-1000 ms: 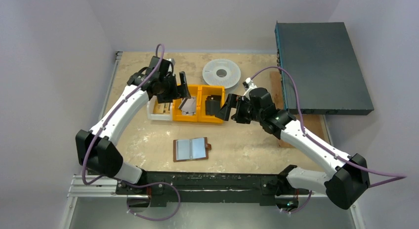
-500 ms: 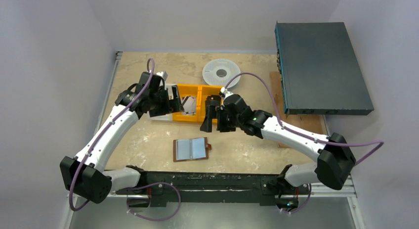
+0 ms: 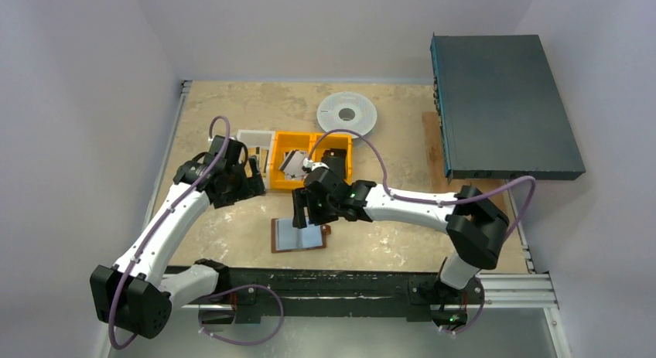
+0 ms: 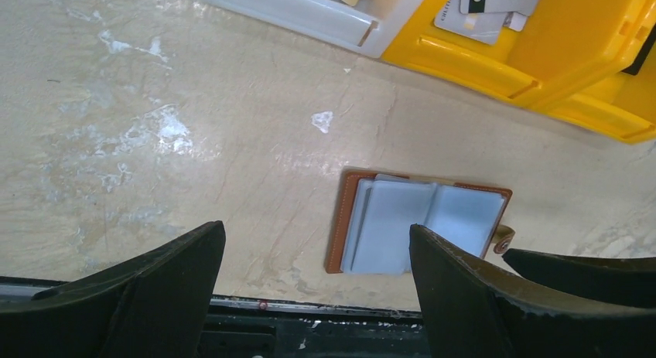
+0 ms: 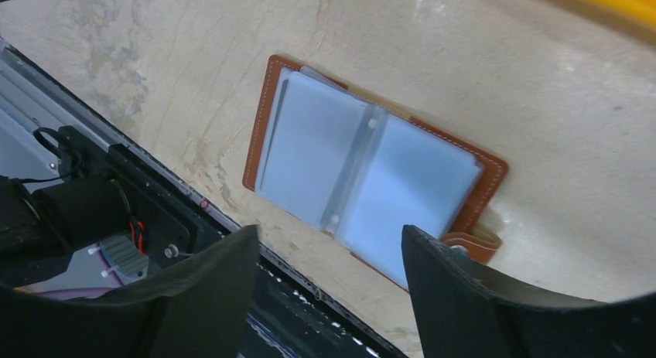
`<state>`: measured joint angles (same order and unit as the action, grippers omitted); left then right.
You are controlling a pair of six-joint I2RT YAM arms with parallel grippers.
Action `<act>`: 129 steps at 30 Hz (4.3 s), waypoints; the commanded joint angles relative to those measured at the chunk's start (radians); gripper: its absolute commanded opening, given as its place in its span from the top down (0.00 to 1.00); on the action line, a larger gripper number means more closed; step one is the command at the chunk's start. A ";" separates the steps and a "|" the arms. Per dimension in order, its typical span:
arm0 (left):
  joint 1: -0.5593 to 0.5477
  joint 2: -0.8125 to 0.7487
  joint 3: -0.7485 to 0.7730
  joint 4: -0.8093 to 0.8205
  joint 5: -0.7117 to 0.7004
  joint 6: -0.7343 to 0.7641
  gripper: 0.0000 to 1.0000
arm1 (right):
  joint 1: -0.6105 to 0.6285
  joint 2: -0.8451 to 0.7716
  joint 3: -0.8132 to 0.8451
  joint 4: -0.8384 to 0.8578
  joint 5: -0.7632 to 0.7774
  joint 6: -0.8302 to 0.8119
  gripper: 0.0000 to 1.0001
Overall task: Take the credit cards out of the card holder
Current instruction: Remove the credit card from the card holder.
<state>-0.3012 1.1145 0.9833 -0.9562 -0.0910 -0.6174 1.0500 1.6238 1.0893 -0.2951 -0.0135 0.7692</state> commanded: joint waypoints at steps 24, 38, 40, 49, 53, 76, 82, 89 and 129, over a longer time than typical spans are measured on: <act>0.106 -0.112 -0.100 0.041 0.109 -0.048 0.11 | 0.148 0.451 0.341 -0.195 0.261 -0.016 0.55; 0.105 -0.099 -0.251 0.198 0.370 -0.097 0.23 | 0.075 0.383 0.107 0.037 0.057 0.020 0.93; 0.102 -0.092 -0.290 0.235 0.415 -0.120 0.30 | 0.055 0.378 0.074 0.077 0.021 0.024 0.95; 0.017 -0.065 -0.397 0.316 0.426 -0.182 0.47 | 0.007 0.383 0.004 0.157 -0.062 0.031 0.98; -0.040 -0.037 -0.428 0.355 0.411 -0.224 0.51 | -0.004 0.380 -0.012 0.174 -0.077 0.029 0.98; -0.081 0.043 -0.469 0.429 0.378 -0.266 1.00 | -0.020 0.281 -0.050 0.224 -0.102 0.009 0.83; -0.082 0.012 -0.459 0.406 0.367 -0.265 1.00 | -0.019 0.178 -0.016 0.168 -0.062 -0.015 0.65; -0.092 -0.029 -0.449 0.418 0.402 -0.249 1.00 | -0.020 0.103 0.016 0.085 -0.005 -0.034 0.51; -0.312 0.333 -0.281 0.685 0.459 -0.339 0.51 | -0.021 -0.119 -0.071 -0.071 0.177 0.012 0.53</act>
<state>-0.6067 1.4555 0.6670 -0.3000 0.3676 -0.9516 1.0290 1.5341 1.0222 -0.3630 0.1402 0.7704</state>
